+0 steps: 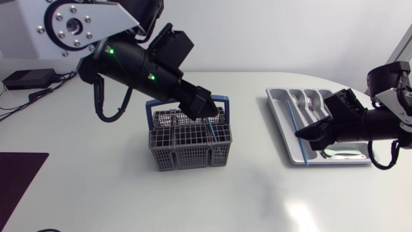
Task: Unload the cutlery basket into the drawer organizer.
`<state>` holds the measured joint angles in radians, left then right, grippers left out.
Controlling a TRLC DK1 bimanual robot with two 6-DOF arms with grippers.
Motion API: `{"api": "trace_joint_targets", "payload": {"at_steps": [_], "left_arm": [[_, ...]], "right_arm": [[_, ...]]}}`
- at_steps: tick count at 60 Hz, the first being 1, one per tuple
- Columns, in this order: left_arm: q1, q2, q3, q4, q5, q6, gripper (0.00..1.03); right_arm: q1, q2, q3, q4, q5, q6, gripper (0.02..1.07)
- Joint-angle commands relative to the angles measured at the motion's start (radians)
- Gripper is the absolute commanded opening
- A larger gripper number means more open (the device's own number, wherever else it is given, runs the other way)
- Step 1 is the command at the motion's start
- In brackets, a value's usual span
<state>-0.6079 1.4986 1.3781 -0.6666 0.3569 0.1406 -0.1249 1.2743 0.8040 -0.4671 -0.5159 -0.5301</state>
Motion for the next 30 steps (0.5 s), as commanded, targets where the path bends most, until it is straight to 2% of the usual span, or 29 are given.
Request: {"api": "trace_joint_targets", "payload": {"at_steps": [1, 12, 30], "left_arm": [[-0.015, -0.046, -0.053, 0.050, -0.032, 0.033, 0.91], [-0.027, -0.043, -0.117, 0.134, -0.073, 0.039, 0.91], [-0.035, -0.041, -0.191, 0.239, -0.085, 0.045, 0.91]], "right_arm": [[-0.038, 0.091, 0.073, 0.015, 0.016, 0.055, 0.08], [-0.045, 0.240, 0.158, 0.071, 0.100, 0.171, 0.08], [-0.005, 0.464, 0.301, 0.091, 0.191, 0.315, 0.08]]}}
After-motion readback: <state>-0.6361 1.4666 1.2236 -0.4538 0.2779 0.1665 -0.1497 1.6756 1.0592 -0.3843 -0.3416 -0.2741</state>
